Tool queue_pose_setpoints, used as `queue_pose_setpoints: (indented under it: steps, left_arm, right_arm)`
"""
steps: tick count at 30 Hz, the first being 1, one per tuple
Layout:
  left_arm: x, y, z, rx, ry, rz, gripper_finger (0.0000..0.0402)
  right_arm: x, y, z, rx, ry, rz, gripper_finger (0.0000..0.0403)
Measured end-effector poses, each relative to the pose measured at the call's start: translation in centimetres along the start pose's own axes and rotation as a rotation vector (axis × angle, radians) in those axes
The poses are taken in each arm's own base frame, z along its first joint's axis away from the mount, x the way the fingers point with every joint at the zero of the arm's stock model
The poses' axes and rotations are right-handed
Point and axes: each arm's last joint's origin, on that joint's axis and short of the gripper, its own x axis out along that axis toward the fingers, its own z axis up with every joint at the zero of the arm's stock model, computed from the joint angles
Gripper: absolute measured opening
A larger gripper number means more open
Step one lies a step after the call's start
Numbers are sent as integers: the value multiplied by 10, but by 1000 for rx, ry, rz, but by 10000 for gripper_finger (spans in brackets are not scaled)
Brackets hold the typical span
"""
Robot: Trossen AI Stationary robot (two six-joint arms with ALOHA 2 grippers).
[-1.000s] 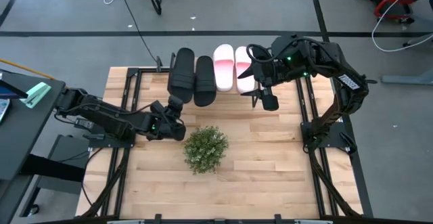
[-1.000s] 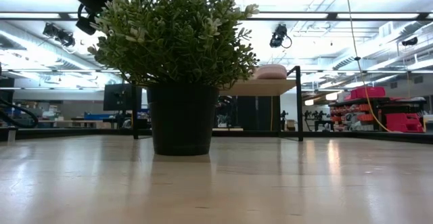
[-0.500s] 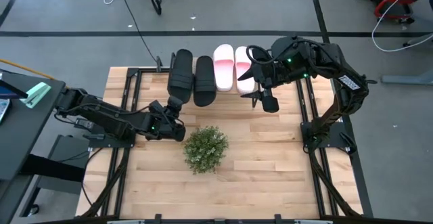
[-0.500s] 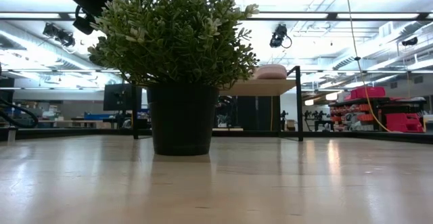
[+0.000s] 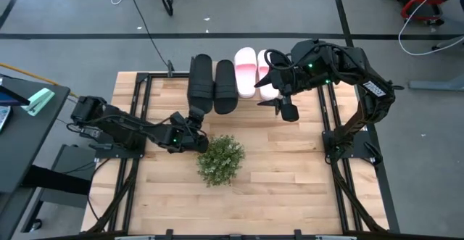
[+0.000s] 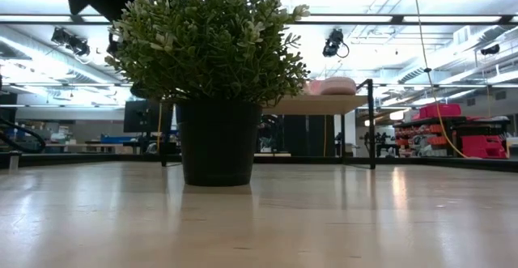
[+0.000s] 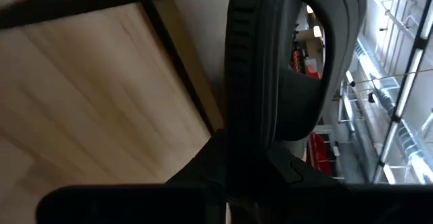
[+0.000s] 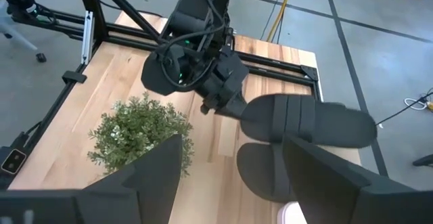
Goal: Pick and place slides into the shelf
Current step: Put the black slipper on the shelf
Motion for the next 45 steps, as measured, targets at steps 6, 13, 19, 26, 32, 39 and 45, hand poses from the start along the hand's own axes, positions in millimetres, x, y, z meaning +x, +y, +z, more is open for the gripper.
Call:
queue_pose_setpoints:
  steps: [6,13,19,26,32,39,45]
  left_arm:
    - [2,6,-7,-3,8,2,49]
    - [2,5,-7,-16,17,4,48]
    - [2,1,-11,-88,40,-6,58]
    - [1,-2,-13,-135,43,-21,55]
    - [2,-2,-12,-132,30,-30,70]
    - [2,-2,-12,-120,24,-34,124]
    - [3,-2,-12,-77,21,-34,159]
  right_arm:
    - [0,0,0,0,-1,0,260]
    - [0,0,2,-2,-21,-5,260]
    - [0,-1,3,-3,-27,-6,260]
    - [0,-1,3,-3,-28,-6,260]
    - [0,-1,3,-3,-28,-6,260]
    - [0,-1,3,-3,-28,-6,260]
    - [0,-1,3,-3,-29,-6,260]
